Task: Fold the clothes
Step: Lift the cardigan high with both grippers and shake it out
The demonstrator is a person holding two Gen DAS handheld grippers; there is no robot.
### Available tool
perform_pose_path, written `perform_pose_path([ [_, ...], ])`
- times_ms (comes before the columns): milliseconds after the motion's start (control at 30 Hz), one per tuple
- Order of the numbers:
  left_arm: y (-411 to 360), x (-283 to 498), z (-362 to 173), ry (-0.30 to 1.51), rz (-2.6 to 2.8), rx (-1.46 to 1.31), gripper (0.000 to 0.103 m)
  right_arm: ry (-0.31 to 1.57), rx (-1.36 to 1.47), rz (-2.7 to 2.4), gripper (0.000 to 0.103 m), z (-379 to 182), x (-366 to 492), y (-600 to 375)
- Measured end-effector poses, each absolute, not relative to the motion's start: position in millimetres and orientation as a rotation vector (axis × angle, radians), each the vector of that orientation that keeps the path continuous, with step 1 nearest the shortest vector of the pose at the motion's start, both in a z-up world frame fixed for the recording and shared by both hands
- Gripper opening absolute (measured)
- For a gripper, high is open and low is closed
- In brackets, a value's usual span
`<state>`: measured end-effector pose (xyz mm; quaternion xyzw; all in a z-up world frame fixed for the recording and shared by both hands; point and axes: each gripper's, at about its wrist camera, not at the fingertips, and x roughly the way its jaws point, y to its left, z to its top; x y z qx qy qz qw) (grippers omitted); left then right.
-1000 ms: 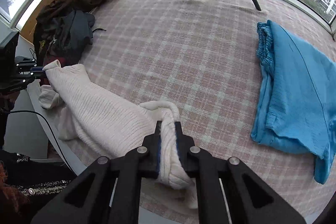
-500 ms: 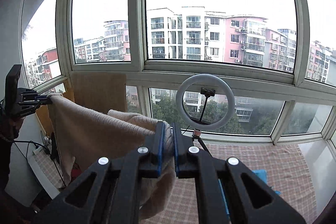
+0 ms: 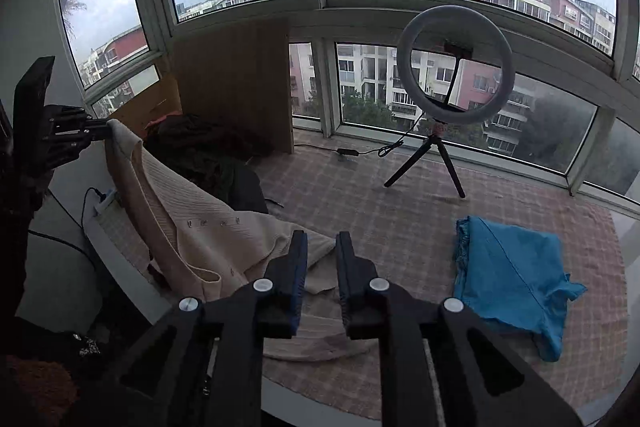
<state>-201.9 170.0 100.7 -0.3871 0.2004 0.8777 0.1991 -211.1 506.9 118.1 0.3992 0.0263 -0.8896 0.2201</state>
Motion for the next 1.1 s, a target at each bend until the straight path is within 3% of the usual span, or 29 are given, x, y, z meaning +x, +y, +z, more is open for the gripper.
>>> perform_pose_path([
  [133,106,-201,29,0.517,2.52,-1.323,0.005,0.008,1.366,-2.186,0.016,-20,-230,441],
  [233,69,-206,8,0.423,2.536,-1.438,0.005,-0.021,1.432,-2.031,0.016,-79,-216,388],
  [300,54,-206,-2,0.392,2.542,-1.476,0.005,-0.002,1.429,-1.945,0.018,-100,-197,349],
  [433,45,-209,-9,0.363,2.517,-1.483,0.005,0.069,1.384,-1.865,0.039,-125,-164,282],
  [533,43,-213,-8,0.347,2.496,-1.465,0.005,0.124,1.367,-1.927,0.049,-134,-154,255],
  [700,41,-216,-5,0.36,2.471,-1.427,0.005,0.161,1.38,-2.096,0.05,-118,-172,281],
  [733,41,-216,-4,0.361,2.472,-1.417,0.005,0.168,1.382,-2.13,0.041,-114,-175,287],
  [800,41,-215,-1,0.367,2.474,-1.389,0.005,0.184,1.385,-2.198,0.006,-108,-182,297],
  [933,55,-210,37,0.354,2.475,-1.234,0.005,0.215,1.382,-2.338,0.006,-92,-196,319],
  [1100,105,-203,135,0.393,2.444,-0.901,0.005,0.273,1.144,-2.627,0.005,49,-167,371],
])
